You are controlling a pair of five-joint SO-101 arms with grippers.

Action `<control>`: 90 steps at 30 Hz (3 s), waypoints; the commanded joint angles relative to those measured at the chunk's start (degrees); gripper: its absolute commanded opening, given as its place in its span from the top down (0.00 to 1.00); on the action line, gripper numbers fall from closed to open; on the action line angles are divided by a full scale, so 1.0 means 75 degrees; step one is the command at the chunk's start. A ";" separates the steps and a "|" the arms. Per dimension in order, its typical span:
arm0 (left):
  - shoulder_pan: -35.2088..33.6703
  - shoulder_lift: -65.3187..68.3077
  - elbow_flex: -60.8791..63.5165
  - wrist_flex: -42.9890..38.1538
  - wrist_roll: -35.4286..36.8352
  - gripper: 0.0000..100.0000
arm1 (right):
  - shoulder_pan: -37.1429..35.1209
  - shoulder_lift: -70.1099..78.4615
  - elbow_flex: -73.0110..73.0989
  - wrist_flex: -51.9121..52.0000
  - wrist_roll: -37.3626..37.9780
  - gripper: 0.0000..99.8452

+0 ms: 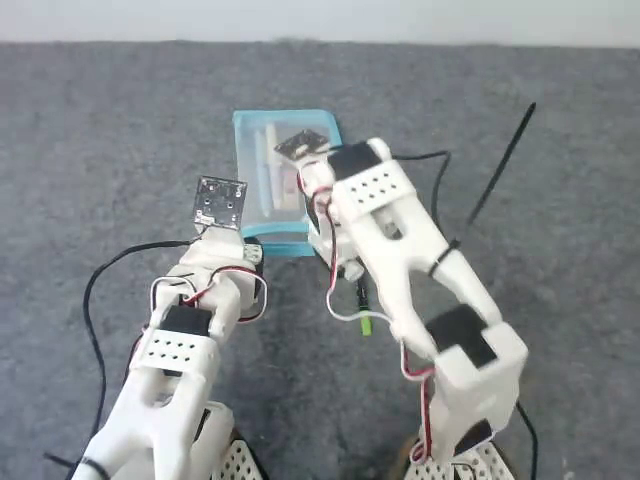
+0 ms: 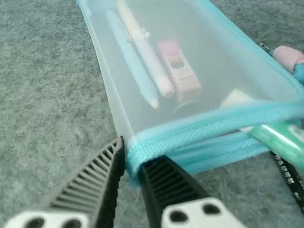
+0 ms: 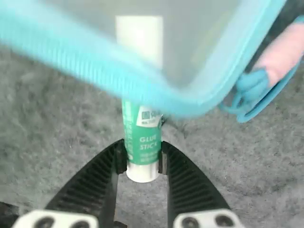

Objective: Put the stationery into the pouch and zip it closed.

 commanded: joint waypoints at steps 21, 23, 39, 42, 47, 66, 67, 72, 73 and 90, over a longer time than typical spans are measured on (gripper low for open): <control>0.1020 -0.0070 0.0147 -0.0176 -0.1020 0.99 | 0.0850 0.0967 -0.2825 0.0404 -0.2051 0.72; 0.1008 -0.0070 0.0147 -0.0176 -0.1008 0.99 | 0.0873 0.0932 -0.2848 0.0486 -0.2040 0.73; 0.0234 -0.0082 -0.0006 -0.0328 -0.0680 0.99 | -0.0217 0.0147 -0.2895 0.0744 -0.0949 0.73; 0.0223 -0.0082 -0.0006 -0.0328 -0.0668 0.99 | -0.0158 0.0135 -0.2884 0.0815 -0.0914 0.73; 0.0223 -0.0082 -0.0006 -0.0328 -0.0668 0.99 | -0.0311 -0.0275 -0.2075 0.0322 -0.0610 0.73; 0.0234 -0.0082 -0.0018 -0.0328 -0.0668 0.99 | -0.1248 -0.5574 0.6259 -0.6066 -0.0070 0.91; 0.0234 -0.0082 -0.0018 -0.0328 -0.0668 0.99 | -0.1272 -0.5374 0.6259 -0.6089 -0.0070 0.91; 0.0234 -0.0070 -0.0018 -0.0340 -0.0668 0.99 | -0.1237 -0.4882 0.6248 -0.6382 -0.0117 0.91; 0.0258 -0.0070 -0.0006 -0.0340 -0.0668 0.99 | -0.1237 -0.4835 0.6248 -0.6453 -0.0129 0.91; 0.0281 -0.0070 0.0006 -0.0305 -0.0668 0.99 | 0.0170 -0.3018 0.5474 -0.7226 -0.0633 0.91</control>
